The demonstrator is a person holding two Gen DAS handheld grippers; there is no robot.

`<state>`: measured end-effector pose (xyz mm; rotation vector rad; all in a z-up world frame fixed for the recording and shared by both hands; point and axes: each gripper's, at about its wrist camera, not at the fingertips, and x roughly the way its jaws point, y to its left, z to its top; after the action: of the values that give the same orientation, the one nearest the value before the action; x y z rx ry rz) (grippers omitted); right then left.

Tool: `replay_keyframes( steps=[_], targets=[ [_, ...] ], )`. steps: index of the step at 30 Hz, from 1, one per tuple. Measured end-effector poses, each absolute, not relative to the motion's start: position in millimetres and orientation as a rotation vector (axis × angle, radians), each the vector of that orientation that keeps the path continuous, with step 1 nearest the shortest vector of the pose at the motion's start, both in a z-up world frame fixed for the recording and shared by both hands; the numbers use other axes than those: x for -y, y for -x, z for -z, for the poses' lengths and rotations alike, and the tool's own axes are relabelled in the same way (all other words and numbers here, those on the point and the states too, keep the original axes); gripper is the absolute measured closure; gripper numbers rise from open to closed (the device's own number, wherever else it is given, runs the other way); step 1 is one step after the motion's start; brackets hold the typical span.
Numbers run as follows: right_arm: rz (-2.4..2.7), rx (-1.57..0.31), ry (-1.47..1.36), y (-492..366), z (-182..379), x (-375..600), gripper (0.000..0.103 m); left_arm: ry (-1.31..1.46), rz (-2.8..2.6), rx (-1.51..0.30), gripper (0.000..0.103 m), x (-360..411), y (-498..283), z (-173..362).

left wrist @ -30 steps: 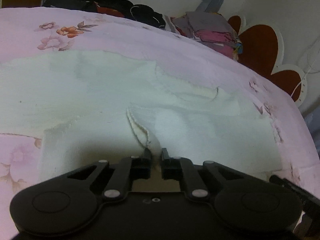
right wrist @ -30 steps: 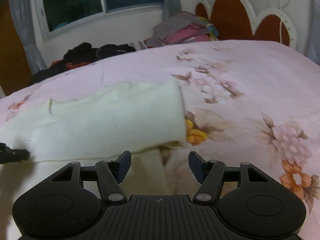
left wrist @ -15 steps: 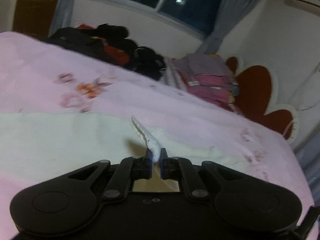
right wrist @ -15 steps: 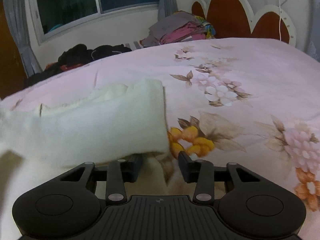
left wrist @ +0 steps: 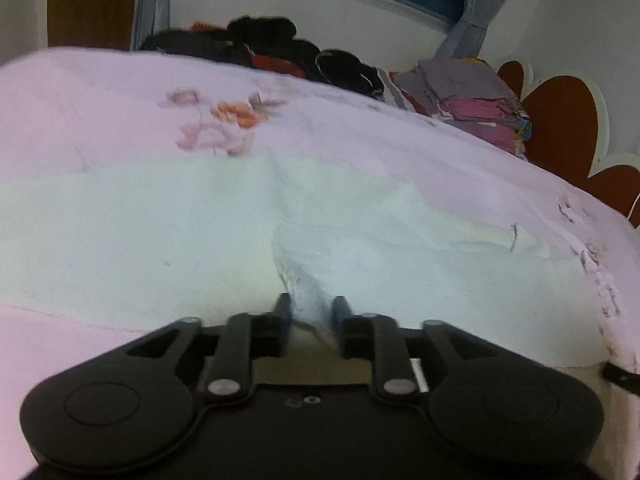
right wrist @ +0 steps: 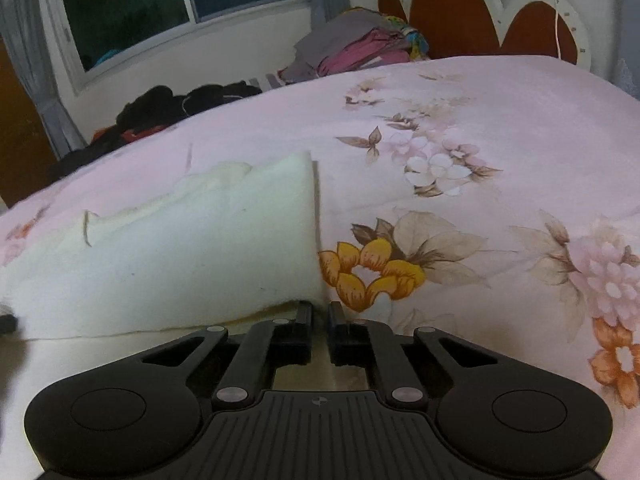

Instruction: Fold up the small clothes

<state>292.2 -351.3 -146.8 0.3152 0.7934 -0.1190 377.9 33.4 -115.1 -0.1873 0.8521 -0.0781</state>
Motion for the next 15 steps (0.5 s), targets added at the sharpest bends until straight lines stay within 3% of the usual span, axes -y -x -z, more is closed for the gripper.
replay_keyframes(
  steps=[1, 2, 4, 15],
  targets=[
    [0.115, -0.779, -0.312, -289.1, 141.8, 352.7, 0.090, 0.160, 0.064, -0.823, 0.066, -33.2, -373.1, 109.5],
    [0.108, -0.758, -0.314, -287.3, 136.3, 354.7, 0.074, 0.140, 0.055, -0.792, 0.056, -33.0, -366.9, 104.0],
    [0.101, -0.725, -0.316, -291.3, 128.1, 358.1, 0.049, 0.115, 0.054, -0.747, 0.052, -32.1, -361.6, 94.1],
    [0.080, -0.765, -0.370, -378.7, 149.9, 369.8, 0.049, 0.081, 0.135, -0.804, 0.052, -0.6, -380.0, 113.1]
  ],
)
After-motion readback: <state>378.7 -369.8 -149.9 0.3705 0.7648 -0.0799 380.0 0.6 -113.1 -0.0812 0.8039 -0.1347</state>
